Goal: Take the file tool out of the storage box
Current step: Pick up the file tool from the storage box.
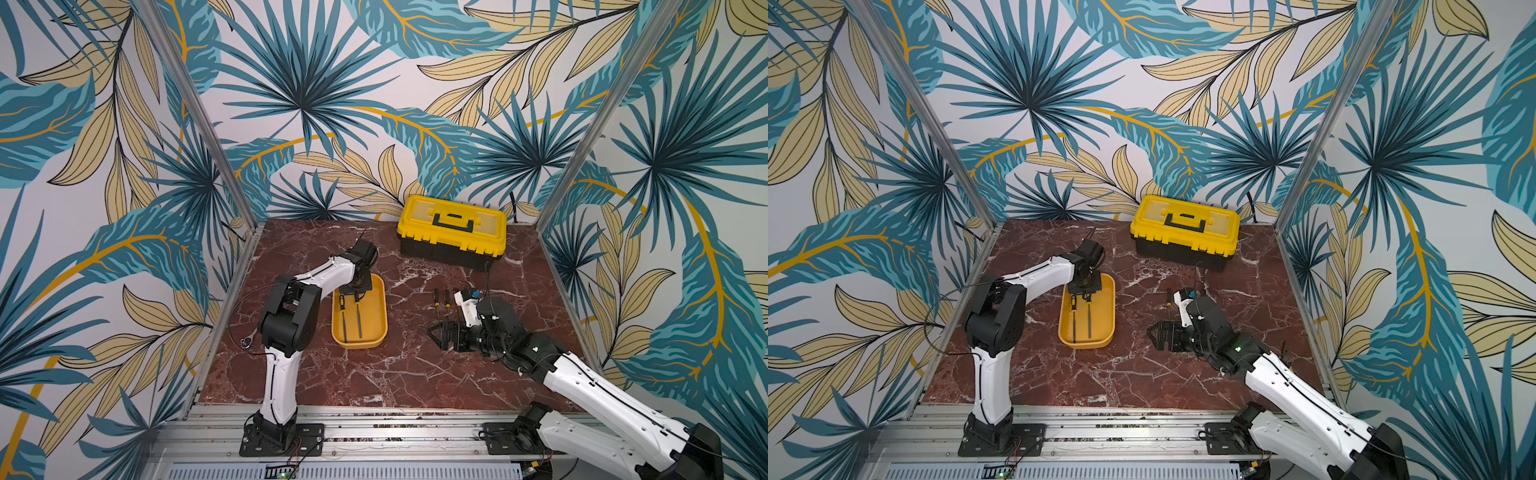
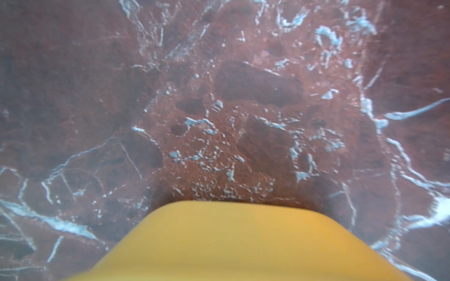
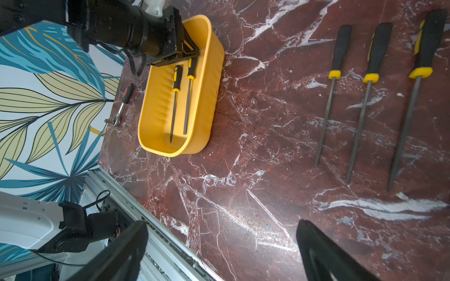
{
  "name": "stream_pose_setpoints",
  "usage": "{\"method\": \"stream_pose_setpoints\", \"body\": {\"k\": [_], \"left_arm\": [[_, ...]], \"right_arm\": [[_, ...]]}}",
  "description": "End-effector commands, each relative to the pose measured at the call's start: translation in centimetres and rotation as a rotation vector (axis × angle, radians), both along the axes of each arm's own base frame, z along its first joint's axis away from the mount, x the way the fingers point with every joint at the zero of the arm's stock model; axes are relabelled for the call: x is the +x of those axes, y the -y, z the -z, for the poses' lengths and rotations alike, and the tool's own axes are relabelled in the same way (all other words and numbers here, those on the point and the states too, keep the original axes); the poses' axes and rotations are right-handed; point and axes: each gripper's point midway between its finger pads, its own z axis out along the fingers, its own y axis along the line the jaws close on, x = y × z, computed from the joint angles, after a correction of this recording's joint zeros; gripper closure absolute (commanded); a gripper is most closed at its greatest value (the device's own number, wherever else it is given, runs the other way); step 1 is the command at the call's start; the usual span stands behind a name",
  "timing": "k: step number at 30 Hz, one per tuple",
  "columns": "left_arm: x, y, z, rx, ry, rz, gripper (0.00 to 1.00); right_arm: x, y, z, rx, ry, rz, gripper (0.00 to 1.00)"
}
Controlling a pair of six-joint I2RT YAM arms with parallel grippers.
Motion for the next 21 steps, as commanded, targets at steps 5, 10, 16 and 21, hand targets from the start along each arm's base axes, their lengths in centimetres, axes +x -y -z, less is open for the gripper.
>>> {"method": "stream_pose_setpoints", "body": {"k": [5,10,16,21], "left_arm": [[-1.1,2.2,-6.9,-0.197,0.123,0.060,0.86],[-2.4,3.6,-9.9,-0.339,0.176,0.086,0.86],[-3.8,5.1,-12.7,-0.475,0.200,0.108,0.86],[-4.8,5.6,-13.6,-0.535,0.181,0.104,0.86]], "right_arm": [[0.3,-2.3,0.3,0.090,-0.026,-0.044,0.02],[1.4,-6.1,-1.1,0.191,-0.016,-0.106,0.09],[2.7,-10.3,-1.5,0.273,-0.028,-0.170,0.31],[3.5,-12.5,-1.6,0.297,-0.034,-0.204,0.44]]}}
